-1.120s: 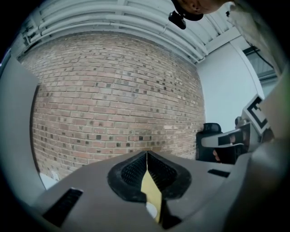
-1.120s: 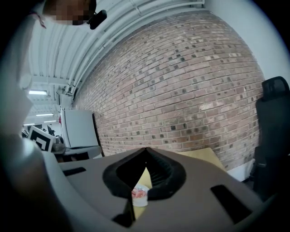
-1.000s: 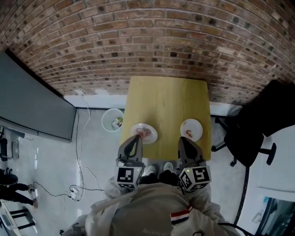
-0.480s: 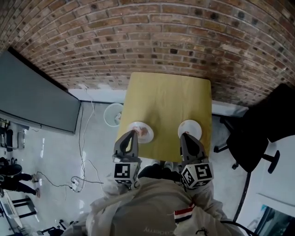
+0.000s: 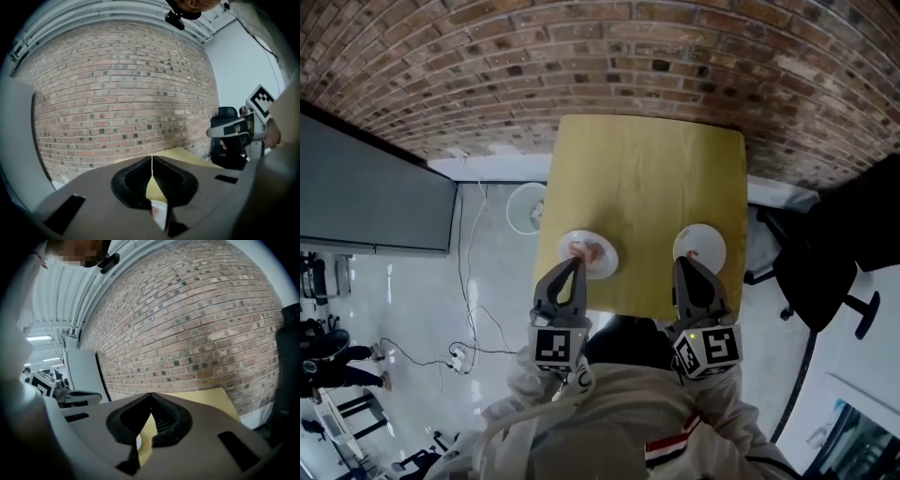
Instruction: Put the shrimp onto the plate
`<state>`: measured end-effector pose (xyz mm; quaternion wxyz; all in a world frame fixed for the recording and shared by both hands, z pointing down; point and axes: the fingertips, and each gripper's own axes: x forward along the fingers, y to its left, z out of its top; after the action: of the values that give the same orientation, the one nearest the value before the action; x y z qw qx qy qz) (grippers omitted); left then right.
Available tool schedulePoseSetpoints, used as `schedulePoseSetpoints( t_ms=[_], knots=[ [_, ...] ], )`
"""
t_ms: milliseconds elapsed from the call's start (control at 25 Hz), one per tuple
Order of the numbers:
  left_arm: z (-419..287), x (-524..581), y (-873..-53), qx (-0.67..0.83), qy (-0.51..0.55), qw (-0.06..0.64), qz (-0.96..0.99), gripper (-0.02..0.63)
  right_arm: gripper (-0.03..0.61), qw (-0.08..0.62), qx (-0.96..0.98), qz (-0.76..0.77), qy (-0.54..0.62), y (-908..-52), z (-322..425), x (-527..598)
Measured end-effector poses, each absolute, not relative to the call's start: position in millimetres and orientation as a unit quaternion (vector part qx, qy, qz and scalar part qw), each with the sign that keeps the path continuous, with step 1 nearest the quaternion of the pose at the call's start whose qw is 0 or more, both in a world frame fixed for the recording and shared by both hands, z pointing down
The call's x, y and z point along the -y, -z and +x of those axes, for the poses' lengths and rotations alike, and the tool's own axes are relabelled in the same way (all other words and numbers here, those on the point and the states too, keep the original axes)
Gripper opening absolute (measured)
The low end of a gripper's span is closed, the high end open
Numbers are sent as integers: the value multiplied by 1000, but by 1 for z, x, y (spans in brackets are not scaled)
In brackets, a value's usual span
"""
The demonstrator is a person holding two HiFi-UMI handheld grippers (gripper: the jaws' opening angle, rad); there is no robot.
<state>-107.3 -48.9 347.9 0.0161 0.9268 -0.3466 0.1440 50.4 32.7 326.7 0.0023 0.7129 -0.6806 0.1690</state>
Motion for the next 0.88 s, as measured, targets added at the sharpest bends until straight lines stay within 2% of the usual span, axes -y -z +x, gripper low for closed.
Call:
schedulePoseSetpoints(
  t_ms=[400, 640, 880],
  knots=[
    [-111, 61, -454, 311, -261, 79, 910, 16, 23, 14, 667, 718, -199, -366, 48, -42],
    [-104, 58, -507, 282, -319, 153, 892, 121, 23, 25, 661, 721, -208, -371, 57, -48],
    [-104, 62, -541, 291, -351, 177, 872, 188, 23, 36, 656, 724, -213, -375, 64, -50]
  ],
)
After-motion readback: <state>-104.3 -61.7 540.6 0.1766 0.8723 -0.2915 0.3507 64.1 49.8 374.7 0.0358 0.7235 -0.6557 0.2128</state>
